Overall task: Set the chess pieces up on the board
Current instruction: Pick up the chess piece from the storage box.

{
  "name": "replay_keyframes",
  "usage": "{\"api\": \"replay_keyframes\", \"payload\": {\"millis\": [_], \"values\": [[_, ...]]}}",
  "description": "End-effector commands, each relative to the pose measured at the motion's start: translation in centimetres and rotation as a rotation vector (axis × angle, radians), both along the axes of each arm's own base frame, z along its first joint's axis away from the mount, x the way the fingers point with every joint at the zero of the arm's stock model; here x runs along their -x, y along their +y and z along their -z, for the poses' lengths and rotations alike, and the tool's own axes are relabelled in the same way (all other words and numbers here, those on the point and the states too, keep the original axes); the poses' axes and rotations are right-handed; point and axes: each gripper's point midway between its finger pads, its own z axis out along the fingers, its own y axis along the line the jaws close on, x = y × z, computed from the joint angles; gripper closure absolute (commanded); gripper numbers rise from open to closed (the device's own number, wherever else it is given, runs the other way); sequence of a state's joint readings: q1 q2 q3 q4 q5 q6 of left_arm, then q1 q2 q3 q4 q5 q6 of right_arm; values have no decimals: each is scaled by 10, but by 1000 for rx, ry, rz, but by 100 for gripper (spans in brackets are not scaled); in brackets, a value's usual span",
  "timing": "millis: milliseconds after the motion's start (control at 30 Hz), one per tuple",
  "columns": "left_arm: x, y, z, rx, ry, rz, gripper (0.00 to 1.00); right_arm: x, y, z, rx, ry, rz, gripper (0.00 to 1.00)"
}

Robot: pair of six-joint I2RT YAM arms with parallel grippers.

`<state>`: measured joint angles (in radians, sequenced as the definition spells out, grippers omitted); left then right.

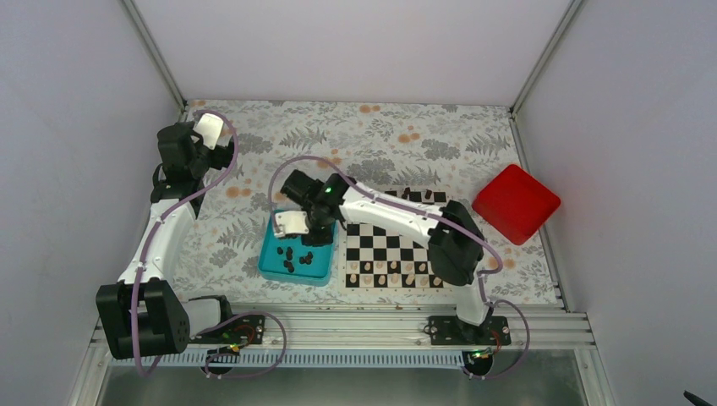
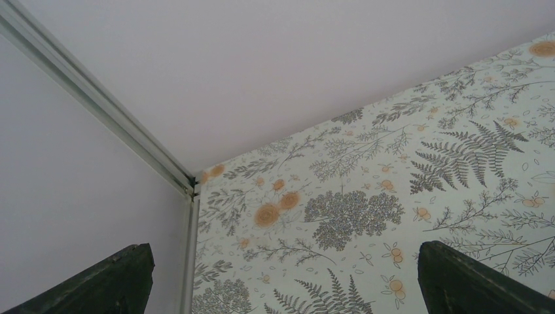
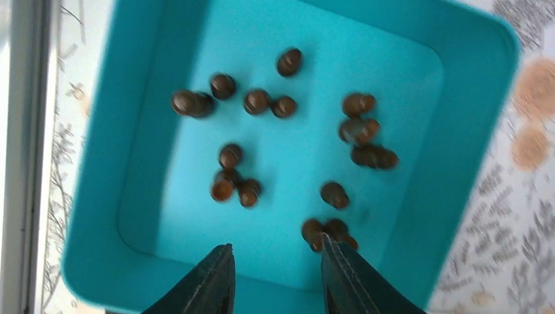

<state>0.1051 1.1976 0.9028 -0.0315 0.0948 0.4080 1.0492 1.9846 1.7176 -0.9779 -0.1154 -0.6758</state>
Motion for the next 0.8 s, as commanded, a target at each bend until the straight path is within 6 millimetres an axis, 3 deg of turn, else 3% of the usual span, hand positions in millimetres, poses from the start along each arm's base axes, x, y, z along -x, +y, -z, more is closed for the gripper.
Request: {"api": "replay_keyframes", "payload": {"millis": [0,367,767], "values": [[0,0,-7,-4,-30,8,0,25,32,6,-33,21,-62,65],[1,0,-7,-6,-32,9,0,57,59,25,-17,53,-160,68],[1,0,-8,-6,-35,8,0,60,60,42,8,61,-174,73]]}}
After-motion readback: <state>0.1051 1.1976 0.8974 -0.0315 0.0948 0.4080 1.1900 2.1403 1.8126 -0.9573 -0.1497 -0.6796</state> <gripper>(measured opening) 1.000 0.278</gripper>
